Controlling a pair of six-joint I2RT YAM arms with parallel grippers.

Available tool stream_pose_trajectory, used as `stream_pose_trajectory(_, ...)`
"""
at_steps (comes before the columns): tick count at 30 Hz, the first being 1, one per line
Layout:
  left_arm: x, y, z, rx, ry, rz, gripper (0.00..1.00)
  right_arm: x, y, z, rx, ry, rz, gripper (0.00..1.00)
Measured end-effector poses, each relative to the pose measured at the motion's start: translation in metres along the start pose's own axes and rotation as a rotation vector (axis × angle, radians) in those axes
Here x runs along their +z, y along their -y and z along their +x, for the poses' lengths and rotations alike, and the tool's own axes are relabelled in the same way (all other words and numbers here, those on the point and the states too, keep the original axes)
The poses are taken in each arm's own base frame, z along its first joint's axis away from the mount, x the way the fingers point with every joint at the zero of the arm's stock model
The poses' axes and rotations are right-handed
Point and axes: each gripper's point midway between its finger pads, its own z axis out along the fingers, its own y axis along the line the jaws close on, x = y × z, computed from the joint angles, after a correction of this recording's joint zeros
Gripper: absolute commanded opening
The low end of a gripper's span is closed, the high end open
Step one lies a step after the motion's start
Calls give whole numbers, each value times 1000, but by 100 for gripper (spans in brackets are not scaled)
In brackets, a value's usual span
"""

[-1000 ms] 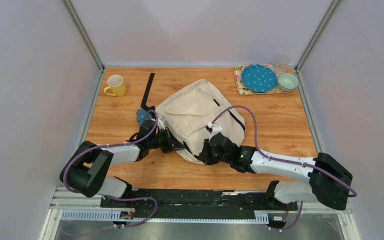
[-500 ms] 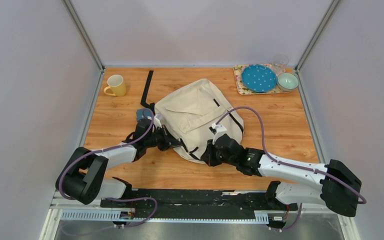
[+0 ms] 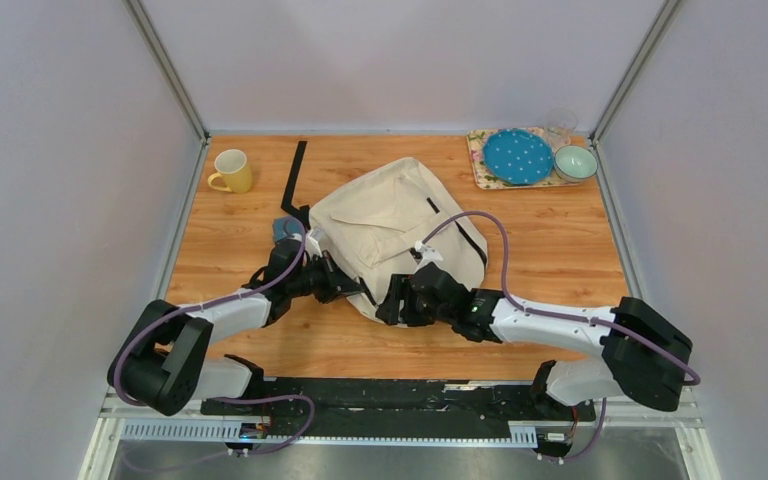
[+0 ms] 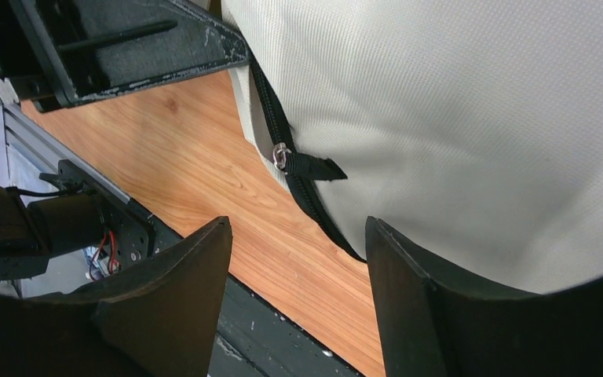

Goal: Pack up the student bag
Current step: Zip the student bag at the center of the board.

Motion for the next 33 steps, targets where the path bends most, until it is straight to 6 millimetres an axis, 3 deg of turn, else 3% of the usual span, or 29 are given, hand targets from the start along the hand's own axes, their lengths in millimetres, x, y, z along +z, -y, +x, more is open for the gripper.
stream_pose_trajectory(10,-2,1,0,6,9,10,0,23,-3,-11,73,33,13,44)
stream_pose_trajectory(27,-3,0,1,-11,19,24,0,38,9,-23,103,94,76,35)
stream_pose_trajectory(30,-3,0,1,-12,20,26,0,41,10,-24,109,99,81,28)
stream_pose_trajectory(33,-3,1,1,-12,22,31,0,44,12,-26,112,105,86,9)
